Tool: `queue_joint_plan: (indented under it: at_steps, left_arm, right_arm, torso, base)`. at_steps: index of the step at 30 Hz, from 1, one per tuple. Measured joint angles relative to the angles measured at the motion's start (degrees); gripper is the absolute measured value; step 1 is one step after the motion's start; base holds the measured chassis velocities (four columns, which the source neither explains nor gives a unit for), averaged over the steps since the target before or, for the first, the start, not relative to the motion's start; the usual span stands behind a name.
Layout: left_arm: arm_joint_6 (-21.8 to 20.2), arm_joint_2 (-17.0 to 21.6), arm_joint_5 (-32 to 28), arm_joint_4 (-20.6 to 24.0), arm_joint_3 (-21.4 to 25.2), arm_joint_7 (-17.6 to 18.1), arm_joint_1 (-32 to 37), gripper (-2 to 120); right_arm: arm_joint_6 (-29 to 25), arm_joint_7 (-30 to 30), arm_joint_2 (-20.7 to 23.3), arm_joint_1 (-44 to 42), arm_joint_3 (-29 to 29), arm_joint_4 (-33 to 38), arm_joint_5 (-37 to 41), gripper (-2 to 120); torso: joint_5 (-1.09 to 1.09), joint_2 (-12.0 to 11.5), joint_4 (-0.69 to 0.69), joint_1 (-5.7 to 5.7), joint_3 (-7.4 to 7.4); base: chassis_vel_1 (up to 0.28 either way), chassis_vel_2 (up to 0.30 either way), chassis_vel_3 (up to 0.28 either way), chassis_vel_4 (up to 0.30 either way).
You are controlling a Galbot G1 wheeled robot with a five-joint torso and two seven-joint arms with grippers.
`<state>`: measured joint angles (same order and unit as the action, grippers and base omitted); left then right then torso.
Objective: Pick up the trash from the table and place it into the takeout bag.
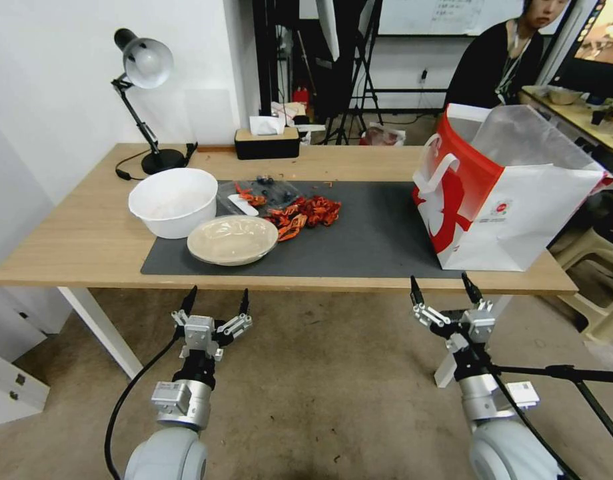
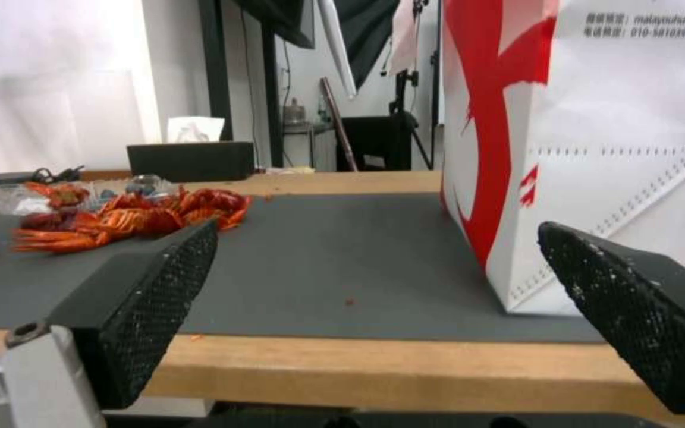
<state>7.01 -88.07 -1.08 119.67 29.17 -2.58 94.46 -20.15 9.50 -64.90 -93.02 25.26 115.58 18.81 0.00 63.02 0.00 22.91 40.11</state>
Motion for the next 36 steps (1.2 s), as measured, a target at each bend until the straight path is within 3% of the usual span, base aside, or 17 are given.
queue_joint_plan:
  at_steps: [16,20,24,25,27,36]
  left_arm:
    - [0.16,1.47,-1.84,-0.58,0.2,0.17,-2.0,100]
    - [-1.17,3.37,-7.74,-0.8,0.41,1.02,-4.37,100]
    - [-7.4,6.59,-22.56,0.11,0.17,2.96,-7.64,100]
    - [-7.4,6.59,-22.56,0.11,0.17,2.96,-7.64,100]
    - [-11.42,8.02,-30.44,1.05,0.09,4.82,-8.96,100]
    - [-16.52,10.02,-40.37,1.15,0.9,7.96,-11.94,100]
  right_arm:
    - [0.25,0.1,-0.5,-0.4,-0.24,0.79,-0.86,100]
    - [0.56,0.14,-0.44,-0.15,-0.37,1.01,-1.2,100]
    - [0.73,0.17,-0.42,-0.12,-0.35,1.26,-1.35,100]
    - [0.73,0.17,-0.42,-0.12,-0.35,1.26,-1.35,100]
    - [0.8,0.18,-0.43,-0.06,-0.35,1.28,-1.41,100]
    - [0.84,0.19,-0.45,0.19,-0.37,1.32,-1.51,100]
  torso:
    - [-0.01,0.0,-0.01,0.01,0.0]
    - [-0.01,0.0,0.0,0.01,0.0]
    - [0.0,0.0,0.0,0.01,0.0]
    - [0.0,0.0,0.0,0.01,0.0]
    - [0.0,0.0,0.0,0.01,0.0]
    - [0.0,0.0,0.0,0.01,0.0]
  base:
    - [0.0,0.0,0.0,0.0]
    - [0.0,0.0,0.0,0.0]
    - [0.0,0.0,0.0,0.0]
    - [0.0,0.0,0.0,0.0]
    - [0.0,0.0,0.0,0.0]
    - [0.0,0.0,0.0,0.0]
